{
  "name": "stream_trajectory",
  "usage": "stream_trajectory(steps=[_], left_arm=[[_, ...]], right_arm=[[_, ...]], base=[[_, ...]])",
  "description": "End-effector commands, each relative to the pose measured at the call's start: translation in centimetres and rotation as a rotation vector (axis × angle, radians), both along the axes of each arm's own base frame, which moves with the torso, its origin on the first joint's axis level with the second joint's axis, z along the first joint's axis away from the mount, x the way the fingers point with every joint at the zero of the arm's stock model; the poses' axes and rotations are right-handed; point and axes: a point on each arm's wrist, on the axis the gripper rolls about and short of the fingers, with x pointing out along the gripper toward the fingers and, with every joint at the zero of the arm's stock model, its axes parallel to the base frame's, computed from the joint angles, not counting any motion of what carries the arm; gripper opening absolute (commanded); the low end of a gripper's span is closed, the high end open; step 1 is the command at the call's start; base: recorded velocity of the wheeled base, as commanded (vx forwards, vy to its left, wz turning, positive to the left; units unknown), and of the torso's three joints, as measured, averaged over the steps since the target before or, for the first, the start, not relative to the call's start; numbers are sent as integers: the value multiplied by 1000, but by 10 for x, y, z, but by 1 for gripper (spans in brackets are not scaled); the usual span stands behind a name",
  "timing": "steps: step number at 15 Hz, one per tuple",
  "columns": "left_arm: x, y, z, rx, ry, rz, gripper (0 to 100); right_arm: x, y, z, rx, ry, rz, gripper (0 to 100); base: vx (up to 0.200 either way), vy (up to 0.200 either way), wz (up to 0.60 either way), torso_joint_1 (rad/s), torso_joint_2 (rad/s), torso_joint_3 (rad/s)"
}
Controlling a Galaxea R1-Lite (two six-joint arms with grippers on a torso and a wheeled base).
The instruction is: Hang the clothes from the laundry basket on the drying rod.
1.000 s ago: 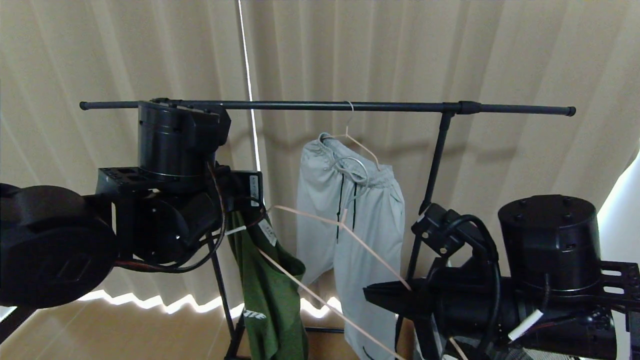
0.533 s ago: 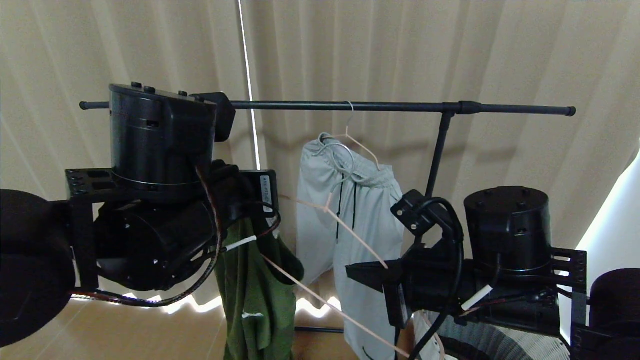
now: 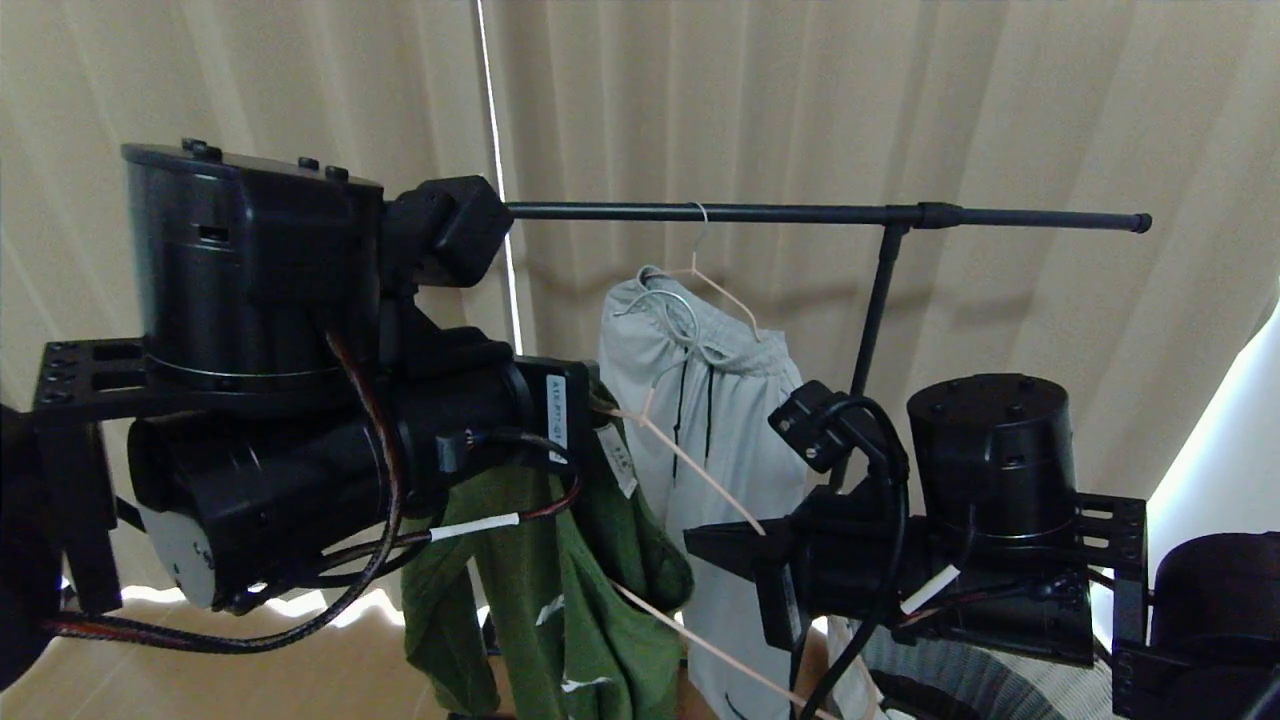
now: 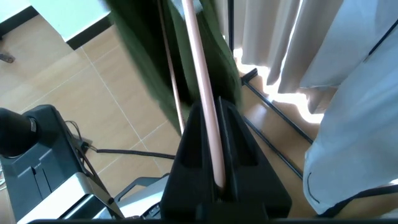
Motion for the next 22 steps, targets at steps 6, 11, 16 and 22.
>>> stream_trajectory(steps=[6,11,16,22], left_arm=[[-15,7,-18,95,-26,-57,0],[-26,16,-18,126,-53,-85,100],[-25,49,-19,255,-180,-32,100],[1,82,-15,508,-484,-121,100]], right_arm=[[-2,-2,10,23,-27,0,0],[-7,-9,24,51,-64,-7,0],[-4,-39,36,-6,-146,-58,0],[-25,-60,56,-96,-203,-8,0]], base=[[0,0,0,0,0,0],[0,0,0,0,0,0],[0,0,0,0,0,0],[0,0,0,0,0,0]])
